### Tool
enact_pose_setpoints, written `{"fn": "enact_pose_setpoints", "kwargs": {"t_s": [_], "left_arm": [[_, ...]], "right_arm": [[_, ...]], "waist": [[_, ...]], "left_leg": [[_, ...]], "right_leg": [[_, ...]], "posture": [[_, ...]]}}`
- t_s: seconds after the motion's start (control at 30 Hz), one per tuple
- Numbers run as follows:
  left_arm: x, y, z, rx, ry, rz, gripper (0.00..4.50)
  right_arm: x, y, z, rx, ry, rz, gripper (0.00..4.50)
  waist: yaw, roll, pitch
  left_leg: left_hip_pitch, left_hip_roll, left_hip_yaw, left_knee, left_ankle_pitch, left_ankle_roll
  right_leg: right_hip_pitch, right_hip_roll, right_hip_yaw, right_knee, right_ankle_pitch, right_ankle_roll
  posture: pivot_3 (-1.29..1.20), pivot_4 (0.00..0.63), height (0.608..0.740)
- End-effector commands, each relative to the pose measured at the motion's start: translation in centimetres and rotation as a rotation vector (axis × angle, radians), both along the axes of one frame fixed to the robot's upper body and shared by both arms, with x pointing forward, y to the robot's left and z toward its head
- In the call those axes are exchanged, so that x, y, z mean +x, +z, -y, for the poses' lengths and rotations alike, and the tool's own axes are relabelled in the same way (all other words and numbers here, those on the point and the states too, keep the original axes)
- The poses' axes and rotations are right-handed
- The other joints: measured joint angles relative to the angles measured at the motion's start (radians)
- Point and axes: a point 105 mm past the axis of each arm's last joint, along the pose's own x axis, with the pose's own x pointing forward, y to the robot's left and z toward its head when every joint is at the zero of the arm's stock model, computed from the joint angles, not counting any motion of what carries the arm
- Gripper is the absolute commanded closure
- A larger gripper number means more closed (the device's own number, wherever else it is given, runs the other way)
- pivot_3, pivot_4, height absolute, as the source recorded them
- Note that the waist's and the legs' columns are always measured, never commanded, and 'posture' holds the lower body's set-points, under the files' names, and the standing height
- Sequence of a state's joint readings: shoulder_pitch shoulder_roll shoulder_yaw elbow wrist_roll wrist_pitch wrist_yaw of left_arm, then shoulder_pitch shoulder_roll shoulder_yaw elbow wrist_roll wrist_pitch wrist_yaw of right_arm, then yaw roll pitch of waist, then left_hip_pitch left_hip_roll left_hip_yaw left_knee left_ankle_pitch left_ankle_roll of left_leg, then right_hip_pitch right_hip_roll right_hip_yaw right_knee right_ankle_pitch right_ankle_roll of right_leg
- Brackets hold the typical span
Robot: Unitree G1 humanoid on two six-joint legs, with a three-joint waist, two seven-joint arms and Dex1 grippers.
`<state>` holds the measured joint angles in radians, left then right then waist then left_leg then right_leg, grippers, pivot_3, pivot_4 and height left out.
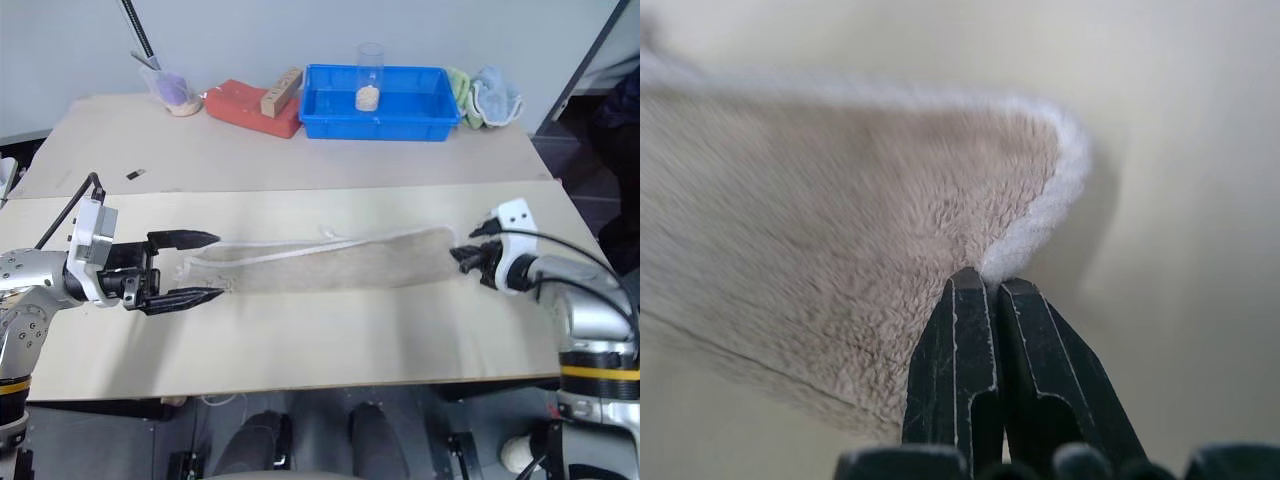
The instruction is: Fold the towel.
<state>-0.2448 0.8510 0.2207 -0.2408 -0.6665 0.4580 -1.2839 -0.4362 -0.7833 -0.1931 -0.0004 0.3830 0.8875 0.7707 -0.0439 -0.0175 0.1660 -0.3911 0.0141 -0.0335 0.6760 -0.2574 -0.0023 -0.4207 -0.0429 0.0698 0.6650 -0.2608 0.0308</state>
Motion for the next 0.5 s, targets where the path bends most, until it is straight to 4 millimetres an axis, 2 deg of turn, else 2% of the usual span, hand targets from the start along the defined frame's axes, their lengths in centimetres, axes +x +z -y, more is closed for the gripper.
{"fn": "enact_pose_setpoints", "kwargs": {"t_s": [0.03, 0.13, 0.2, 0.27, 0.5], "left_arm": [[0.0, 0.3, -0.7, 0.035, 0.007, 0.035, 0.00], [0.2, 0.5, -0.9, 0.048, 0.012, 0.045, 0.00], [0.2, 0.9, -1.0, 0.054, 0.020, 0.056, 0.00], [0.1, 1.0, -1.0, 0.056, 0.028, 0.060, 0.00], [-0.3, 0.9, -0.9, 0.057, 0.064, 0.060, 0.00]], "right_arm": [[-1.0, 3.3, -4.4, 0.069, 0.190, 0.048, 4.46], [-1.7, 3.6, -8.4, 0.120, 0.295, 0.040, 4.46], [-2.4, 2.6, -11.5, 0.138, 0.363, 0.011, 4.46], [-2.9, 1.3, -13.8, 0.141, 0.394, -0.010, 4.46], [-2.0, -1.4, -17.2, 0.121, 0.392, -0.034, 4.46]], "waist": [[-0.004, 0.000, 0.000], [-0.003, 0.000, 0.000], [-0.001, 0.000, 0.000], [0.001, 0.000, 0.000], [0.007, 0.000, 0.000]], "left_leg": [[0.000, 0.001, 0.000, 0.000, -0.001, 0.001], [0.000, 0.002, -0.001, -0.001, -0.001, 0.002], [0.000, 0.001, -0.001, -0.001, -0.001, 0.002], [-0.001, 0.001, -0.001, 0.000, -0.001, 0.002], [-0.003, 0.000, -0.002, 0.002, -0.001, 0.001]], "right_leg": [[0.000, 0.001, 0.000, 0.000, 0.000, 0.000], [0.000, 0.002, 0.000, 0.000, 0.000, 0.000], [-0.001, 0.002, 0.000, 0.000, 0.000, 0.000], [-0.001, 0.001, -0.001, 0.000, 0.000, 0.000], [-0.001, -0.003, -0.001, -0.001, 0.001, 0.001]], "posture": [[0.00, 0.150, 0.740], [0.00, 0.150, 0.740], [0.00, 0.150, 0.740], [0.00, 0.150, 0.740], [0.00, 0.150, 0.740]]}}
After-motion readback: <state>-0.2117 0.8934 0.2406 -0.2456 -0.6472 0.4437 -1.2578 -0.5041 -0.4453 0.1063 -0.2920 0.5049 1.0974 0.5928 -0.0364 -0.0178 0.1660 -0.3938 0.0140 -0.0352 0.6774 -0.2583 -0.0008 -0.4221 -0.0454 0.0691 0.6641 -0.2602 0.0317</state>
